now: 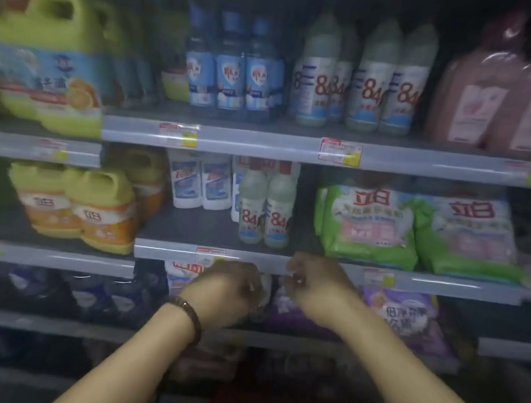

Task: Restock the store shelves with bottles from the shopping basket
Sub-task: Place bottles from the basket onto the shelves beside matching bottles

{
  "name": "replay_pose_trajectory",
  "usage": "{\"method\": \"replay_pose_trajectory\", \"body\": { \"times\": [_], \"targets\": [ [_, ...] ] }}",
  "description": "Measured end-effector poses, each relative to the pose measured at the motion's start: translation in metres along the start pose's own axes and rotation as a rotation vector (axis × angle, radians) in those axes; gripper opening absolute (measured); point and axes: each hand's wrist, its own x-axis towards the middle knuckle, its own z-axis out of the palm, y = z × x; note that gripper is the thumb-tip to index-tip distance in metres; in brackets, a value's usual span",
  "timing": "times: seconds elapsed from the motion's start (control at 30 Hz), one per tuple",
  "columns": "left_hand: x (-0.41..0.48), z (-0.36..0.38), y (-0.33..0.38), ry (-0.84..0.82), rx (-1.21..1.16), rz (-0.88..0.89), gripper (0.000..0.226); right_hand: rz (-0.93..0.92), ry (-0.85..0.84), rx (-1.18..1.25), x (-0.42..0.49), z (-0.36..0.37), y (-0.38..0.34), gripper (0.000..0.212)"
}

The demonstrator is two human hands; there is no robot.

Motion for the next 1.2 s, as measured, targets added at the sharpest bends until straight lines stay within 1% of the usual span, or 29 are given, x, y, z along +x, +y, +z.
{"method": "replay_pose_trajectory", "body": {
  "times": [0.1,0.17,0.2,0.27,0.37,0.4,0.47,0.57,0.63,0.67,0.73,0.8,0.83,0.9,1.0,1.13,1.2],
  "targets": [
    [-0.027,-0.021,0.007,0.025,0.008,-0.005,0.019,0.035,0.000,0.045,-0.029,-0.011,-0.013,0.021],
    [-0.039,-0.038,0.009,0.094,-0.023,-0.020,0.020,0.051,0.045,0.094,-0.040,-0.020,-0.018,0.026],
    [-0.046,-0.045,0.011,0.116,-0.044,-0.021,0.020,0.055,0.063,0.120,-0.043,-0.023,-0.020,0.024],
    [-0.058,-0.051,0.011,0.126,-0.073,-0.012,0.019,0.071,0.077,0.178,-0.047,-0.028,-0.026,0.018],
    [-0.064,-0.051,0.008,0.093,-0.102,-0.014,0.021,0.072,0.094,0.209,-0.041,-0.029,-0.031,0.028],
    [-0.062,-0.052,0.006,0.096,-0.116,-0.021,0.023,0.076,0.092,0.219,-0.034,-0.027,-0.031,0.028],
    [-0.053,-0.052,0.001,0.096,-0.144,-0.023,0.028,0.098,0.104,0.261,-0.018,-0.023,-0.028,0.025],
    [-0.027,-0.048,-0.004,0.081,-0.178,-0.025,0.034,0.133,0.149,0.366,0.010,-0.016,-0.023,0.031],
    [-0.003,-0.042,-0.008,0.062,-0.176,-0.018,0.038,0.139,0.146,0.410,0.032,-0.008,-0.018,0.036],
    [0.008,-0.039,-0.009,0.058,-0.184,-0.007,0.036,0.134,0.156,0.429,0.045,-0.001,-0.012,0.040],
    [0.030,-0.034,-0.009,0.069,-0.200,0.026,0.023,0.131,0.225,0.463,0.070,0.013,-0.003,0.051],
    [0.049,-0.029,-0.012,0.095,-0.168,0.071,0.014,0.145,0.237,0.469,0.093,0.027,0.006,0.058],
    [0.059,-0.025,-0.016,0.103,-0.126,0.097,0.015,0.151,0.231,0.474,0.104,0.033,0.010,0.059],
    [0.073,-0.017,-0.027,0.127,-0.099,0.124,0.024,0.169,0.202,0.483,0.120,0.042,0.012,0.061],
    [0.085,-0.008,-0.042,0.161,-0.146,0.130,0.031,0.182,0.181,0.524,0.133,0.052,0.014,0.063],
    [0.086,0.000,-0.047,0.125,-0.198,0.132,0.035,0.202,0.206,0.548,0.134,0.059,0.015,0.059],
    [0.083,0.004,-0.049,0.124,-0.208,0.125,0.031,0.197,0.240,0.535,0.135,0.062,0.014,0.060]
  ]
}}
